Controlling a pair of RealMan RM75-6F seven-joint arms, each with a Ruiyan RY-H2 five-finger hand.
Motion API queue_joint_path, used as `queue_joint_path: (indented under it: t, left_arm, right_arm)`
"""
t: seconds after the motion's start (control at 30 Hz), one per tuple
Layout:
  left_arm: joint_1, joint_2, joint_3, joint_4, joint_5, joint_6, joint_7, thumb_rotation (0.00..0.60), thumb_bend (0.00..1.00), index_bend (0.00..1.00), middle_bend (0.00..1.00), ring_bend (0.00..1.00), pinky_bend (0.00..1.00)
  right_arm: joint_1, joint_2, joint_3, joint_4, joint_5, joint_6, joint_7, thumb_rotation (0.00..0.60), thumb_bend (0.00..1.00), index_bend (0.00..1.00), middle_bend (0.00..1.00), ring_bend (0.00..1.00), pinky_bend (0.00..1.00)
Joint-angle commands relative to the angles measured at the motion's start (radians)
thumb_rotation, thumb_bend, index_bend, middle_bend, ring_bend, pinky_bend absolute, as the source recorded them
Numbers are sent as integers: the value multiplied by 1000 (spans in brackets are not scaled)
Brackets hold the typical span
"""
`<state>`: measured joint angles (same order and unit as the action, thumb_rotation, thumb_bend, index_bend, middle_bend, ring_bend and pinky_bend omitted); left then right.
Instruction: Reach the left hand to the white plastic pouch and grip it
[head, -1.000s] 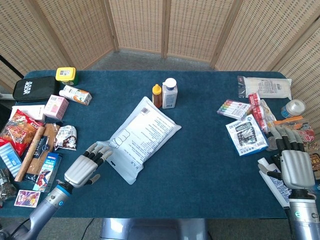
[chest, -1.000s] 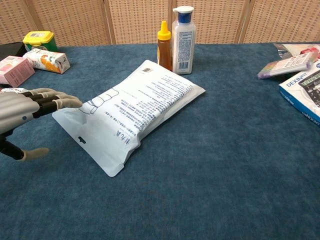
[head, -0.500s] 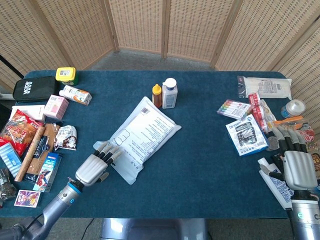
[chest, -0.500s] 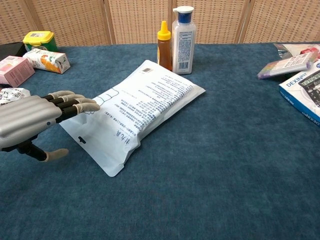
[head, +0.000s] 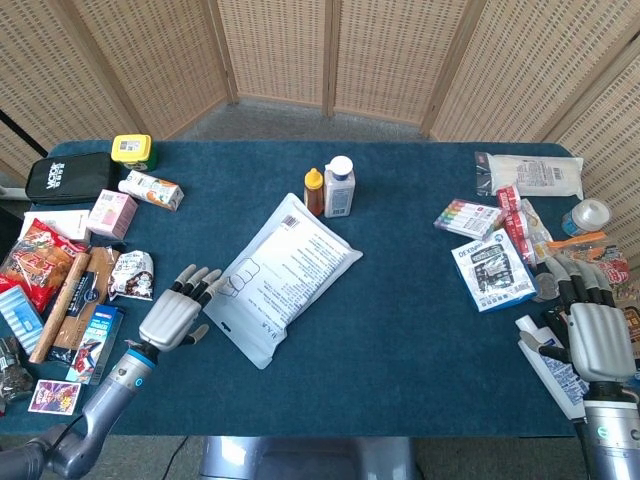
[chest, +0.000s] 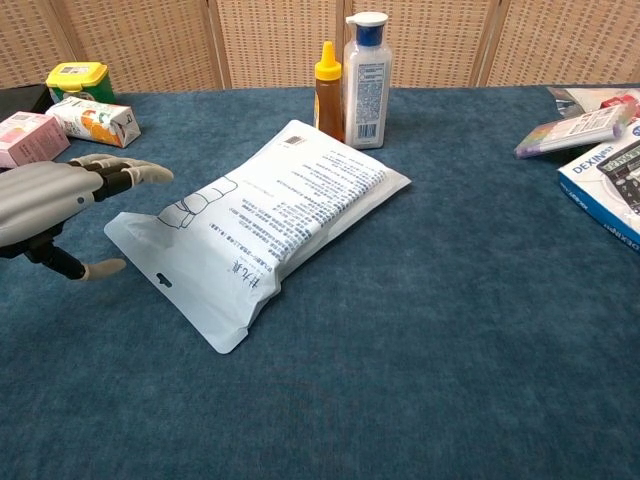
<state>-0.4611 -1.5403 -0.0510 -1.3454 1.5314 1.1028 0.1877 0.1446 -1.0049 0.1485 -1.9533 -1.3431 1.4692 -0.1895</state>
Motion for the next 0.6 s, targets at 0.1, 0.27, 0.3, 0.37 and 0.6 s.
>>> queue_joint_path:
  t: [0.1, 0.27, 0.3, 0.37, 0.6]
  left_arm:
    - [-27, 22, -40, -41, -102, -80, -48, 600, 365, 0, 0, 0, 0]
    - [-56, 19, -64, -42, -187, -155, -64, 600, 366, 0, 0, 0, 0]
    - [-63, 16, -70, -42, -204, -171, -70, 600, 366, 0, 0, 0, 0]
    - [-74, 11, -78, -42, -225, -191, -86, 600, 366, 0, 0, 0, 0]
    - [-116, -20, -102, -24, -280, -254, -147, 600, 365, 0, 0, 0, 0]
  right_arm:
    - [-1, 2, 1, -4, 5, -4, 8, 600, 107, 0, 0, 0, 0]
    - [-1, 6, 2, -8, 13, -10, 13, 600, 106, 0, 0, 0, 0]
    - [-1, 7, 2, -10, 14, -11, 13, 600, 106, 0, 0, 0, 0]
    - [-2, 8, 2, -12, 16, -11, 13, 600, 108, 0, 0, 0, 0]
    - [-7, 15, 0, -25, 19, -11, 26, 600, 106, 0, 0, 0, 0]
